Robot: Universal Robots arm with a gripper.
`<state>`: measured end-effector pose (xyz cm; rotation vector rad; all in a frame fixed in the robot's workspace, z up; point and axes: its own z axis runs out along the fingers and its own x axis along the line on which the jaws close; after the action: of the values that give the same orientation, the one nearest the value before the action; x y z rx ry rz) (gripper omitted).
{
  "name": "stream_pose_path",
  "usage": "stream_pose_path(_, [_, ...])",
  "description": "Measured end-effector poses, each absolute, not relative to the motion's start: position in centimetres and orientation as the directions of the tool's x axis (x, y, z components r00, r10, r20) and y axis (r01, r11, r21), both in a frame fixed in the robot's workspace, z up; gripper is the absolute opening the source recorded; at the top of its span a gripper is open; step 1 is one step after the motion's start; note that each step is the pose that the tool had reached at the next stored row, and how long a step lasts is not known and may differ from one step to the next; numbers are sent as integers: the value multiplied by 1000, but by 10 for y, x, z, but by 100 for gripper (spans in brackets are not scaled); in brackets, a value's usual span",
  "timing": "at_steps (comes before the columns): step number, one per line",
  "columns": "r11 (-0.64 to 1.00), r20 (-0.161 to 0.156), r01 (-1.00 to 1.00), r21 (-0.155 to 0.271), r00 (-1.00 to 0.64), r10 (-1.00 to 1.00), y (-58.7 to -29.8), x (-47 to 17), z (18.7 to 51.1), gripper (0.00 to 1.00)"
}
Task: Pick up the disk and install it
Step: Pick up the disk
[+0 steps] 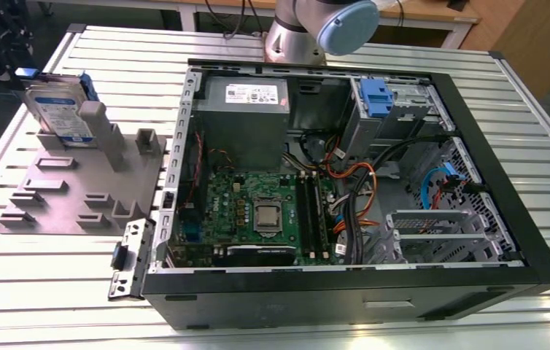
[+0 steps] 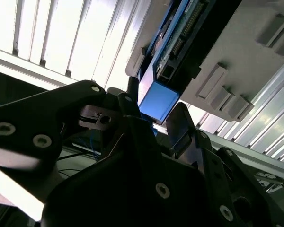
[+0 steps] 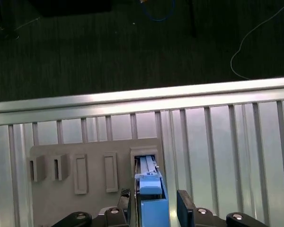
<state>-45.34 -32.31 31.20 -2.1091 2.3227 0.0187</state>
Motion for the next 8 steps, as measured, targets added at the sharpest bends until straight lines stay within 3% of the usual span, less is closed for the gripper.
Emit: stream_pose_path(8, [63, -11, -998, 5, -63, -998, -324, -453, 303, 51])
